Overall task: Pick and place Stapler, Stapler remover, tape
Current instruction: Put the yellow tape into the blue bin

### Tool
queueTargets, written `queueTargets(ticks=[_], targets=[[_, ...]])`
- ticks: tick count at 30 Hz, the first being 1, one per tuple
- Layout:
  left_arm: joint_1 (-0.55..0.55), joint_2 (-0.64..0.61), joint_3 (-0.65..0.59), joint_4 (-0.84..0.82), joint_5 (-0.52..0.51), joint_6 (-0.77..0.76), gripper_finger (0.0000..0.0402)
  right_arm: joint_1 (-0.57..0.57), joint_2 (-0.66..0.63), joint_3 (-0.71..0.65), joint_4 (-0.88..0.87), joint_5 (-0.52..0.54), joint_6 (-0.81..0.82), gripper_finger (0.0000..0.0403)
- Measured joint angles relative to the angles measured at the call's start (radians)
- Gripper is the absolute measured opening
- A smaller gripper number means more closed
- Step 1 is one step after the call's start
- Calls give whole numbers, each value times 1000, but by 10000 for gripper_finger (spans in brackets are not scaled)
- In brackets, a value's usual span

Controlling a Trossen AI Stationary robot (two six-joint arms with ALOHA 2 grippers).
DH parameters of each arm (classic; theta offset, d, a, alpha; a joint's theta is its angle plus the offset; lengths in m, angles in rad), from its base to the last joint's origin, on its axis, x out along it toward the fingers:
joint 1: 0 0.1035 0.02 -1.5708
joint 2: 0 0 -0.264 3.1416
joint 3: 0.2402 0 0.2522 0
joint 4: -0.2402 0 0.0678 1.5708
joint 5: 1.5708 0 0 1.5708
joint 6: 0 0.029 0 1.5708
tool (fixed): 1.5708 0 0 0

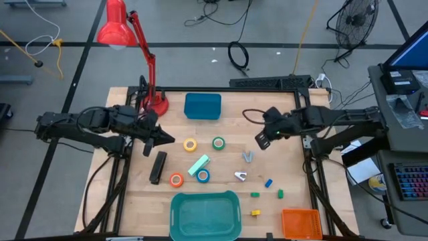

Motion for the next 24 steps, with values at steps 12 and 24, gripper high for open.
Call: queueTargets(ticks=[12,24], targets=[[0,42,0,-278,-35,9,23,25,-5,-331,339,-197,231,81],[39,354,0,-328,-181,98,190,60,-5,-540,834,-246,328,145]])
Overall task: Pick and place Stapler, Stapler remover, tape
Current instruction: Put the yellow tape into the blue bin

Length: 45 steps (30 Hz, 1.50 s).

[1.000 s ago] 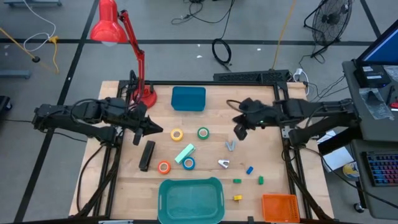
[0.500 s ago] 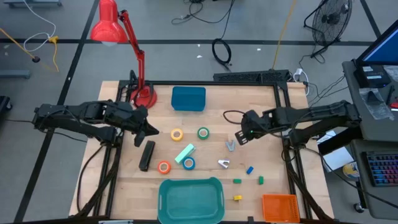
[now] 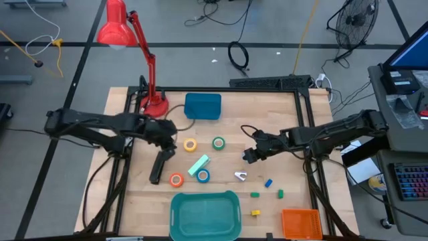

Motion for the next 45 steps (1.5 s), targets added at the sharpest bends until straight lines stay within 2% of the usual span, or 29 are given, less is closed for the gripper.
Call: queueTargets(ticks=[4,12,23,30,45], targets=[[8,109,0,5,-120,53,224,12,0,0,13,2,-5,142],[124,283,0,120,-7,3,223,46,0,0,48,85,-11,143],[165,320,0,174,19,8,194,46,0,0,49,105,-11,144],[165,325,0,185,22,-3,210,46,0,0,49,105,-9,144],[155,488,0,201,10,6,218,46,0,0,51,106,-11,144]])
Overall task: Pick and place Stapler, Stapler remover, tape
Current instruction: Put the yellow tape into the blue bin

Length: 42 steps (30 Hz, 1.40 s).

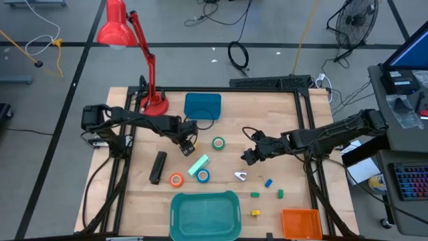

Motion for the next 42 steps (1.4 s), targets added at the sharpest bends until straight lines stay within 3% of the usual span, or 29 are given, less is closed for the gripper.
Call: queueTargets(ticks=[7,19,23,28,32,36,42], targets=[[-4,23,0,8,6,-11,206,0,0,0,34,3,-1,142],[-4,21,0,-4,46,4,60,0,0,1,50,26,-18,141],[-9,21,18,-34,60,27,38,0,0,1,50,36,-26,141],[-21,21,104,-96,58,41,41,0,0,1,50,55,-27,141],[-35,21,229,-176,18,67,53,0,0,1,50,56,-27,141],[-39,20,367,-252,-29,100,39,-1,0,1,49,56,-33,141],[33,20,524,-317,-45,87,38,0,0,1,49,52,-54,141]])
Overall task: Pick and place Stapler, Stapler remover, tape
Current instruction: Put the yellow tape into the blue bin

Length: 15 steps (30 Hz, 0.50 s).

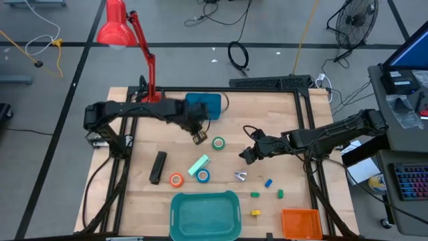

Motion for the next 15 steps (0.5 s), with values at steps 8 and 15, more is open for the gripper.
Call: queueTargets(ticks=[8,15], targets=[[181,0,35,-53,27,-10,38,-9,0,0,0,-5,-78,141],[324,6,35,-4,20,-46,38,-33,0,0,8,-1,-156,141]])
